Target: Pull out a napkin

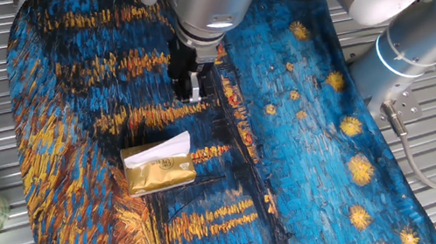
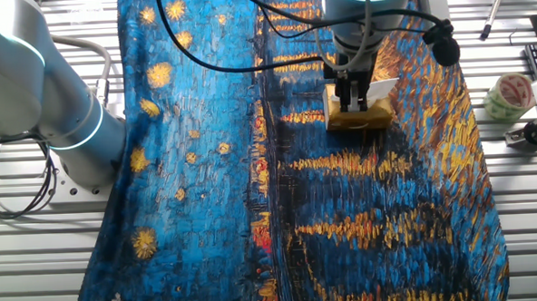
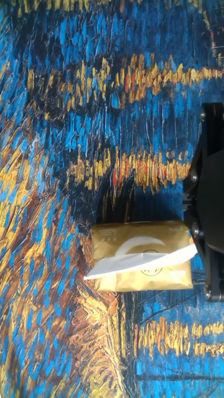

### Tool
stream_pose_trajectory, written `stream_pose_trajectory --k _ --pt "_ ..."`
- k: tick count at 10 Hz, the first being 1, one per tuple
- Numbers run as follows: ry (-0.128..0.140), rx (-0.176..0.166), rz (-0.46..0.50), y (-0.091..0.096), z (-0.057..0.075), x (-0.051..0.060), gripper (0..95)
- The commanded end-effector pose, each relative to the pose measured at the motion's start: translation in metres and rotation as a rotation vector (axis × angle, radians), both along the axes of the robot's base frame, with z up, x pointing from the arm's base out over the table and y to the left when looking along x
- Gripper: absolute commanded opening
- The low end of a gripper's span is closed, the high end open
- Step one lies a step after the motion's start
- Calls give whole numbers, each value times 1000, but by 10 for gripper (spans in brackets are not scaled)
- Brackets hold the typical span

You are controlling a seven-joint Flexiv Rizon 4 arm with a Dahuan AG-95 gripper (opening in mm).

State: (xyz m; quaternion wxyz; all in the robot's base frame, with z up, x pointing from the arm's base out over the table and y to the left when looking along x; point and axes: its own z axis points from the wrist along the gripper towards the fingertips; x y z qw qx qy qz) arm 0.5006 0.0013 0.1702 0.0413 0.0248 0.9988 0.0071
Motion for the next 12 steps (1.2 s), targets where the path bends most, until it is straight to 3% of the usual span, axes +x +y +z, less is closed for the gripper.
stream_pose_trajectory --k 1,5,6,12 --pt "0 -4 -7 3 -3 1 0" --pt "-7 -7 -21 13 -8 4 0" --pt "-8 -8 -13 13 -8 4 190" --pt "-10 -7 -9 17 -9 4 190"
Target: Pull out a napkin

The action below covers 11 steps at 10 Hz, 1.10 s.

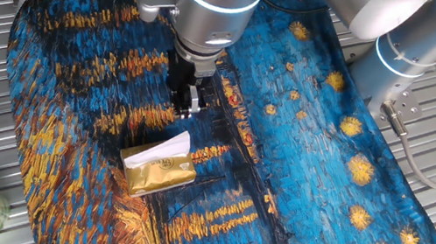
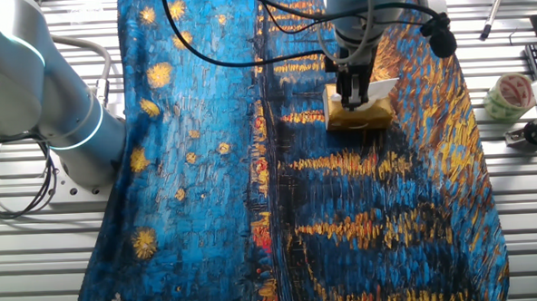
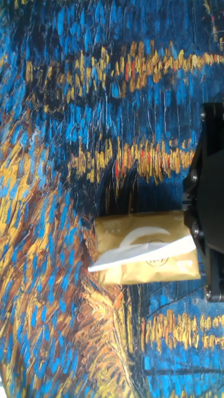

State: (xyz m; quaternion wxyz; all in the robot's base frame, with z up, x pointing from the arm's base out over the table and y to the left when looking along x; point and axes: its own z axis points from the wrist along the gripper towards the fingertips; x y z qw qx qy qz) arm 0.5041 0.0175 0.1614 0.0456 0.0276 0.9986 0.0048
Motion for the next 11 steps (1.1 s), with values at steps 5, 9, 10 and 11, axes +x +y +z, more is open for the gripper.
stream_pose_trajectory --k 5,9,10,11 --pt "-3 -1 -15 12 -7 2 190" --pt "-14 2 -10 20 -16 4 190" --pt "-17 2 -11 22 -18 4 190" --pt "-18 1 -6 24 -21 4 190"
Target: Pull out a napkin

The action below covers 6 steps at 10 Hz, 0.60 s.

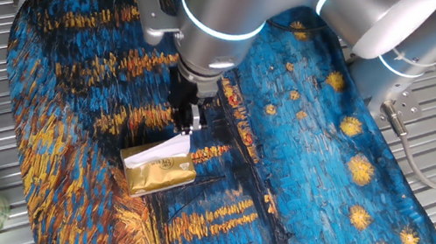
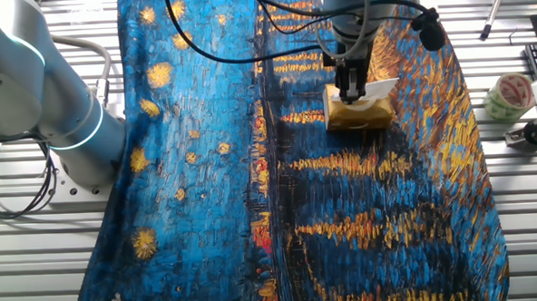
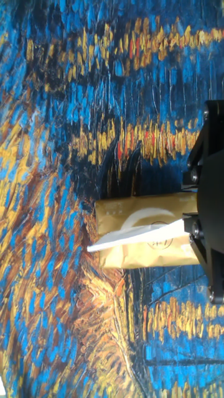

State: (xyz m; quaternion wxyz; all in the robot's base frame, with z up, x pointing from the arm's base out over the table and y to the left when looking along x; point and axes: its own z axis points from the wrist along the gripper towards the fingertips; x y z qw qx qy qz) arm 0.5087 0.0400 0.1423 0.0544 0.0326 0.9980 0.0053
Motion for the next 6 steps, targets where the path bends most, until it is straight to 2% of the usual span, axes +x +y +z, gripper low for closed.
stream_pose_trajectory --k 1,2,6 --pt "-6 -1 9 1 -3 0 190" --pt "-13 1 20 2 -5 1 190" --pt "-6 3 19 9 -3 9 190"
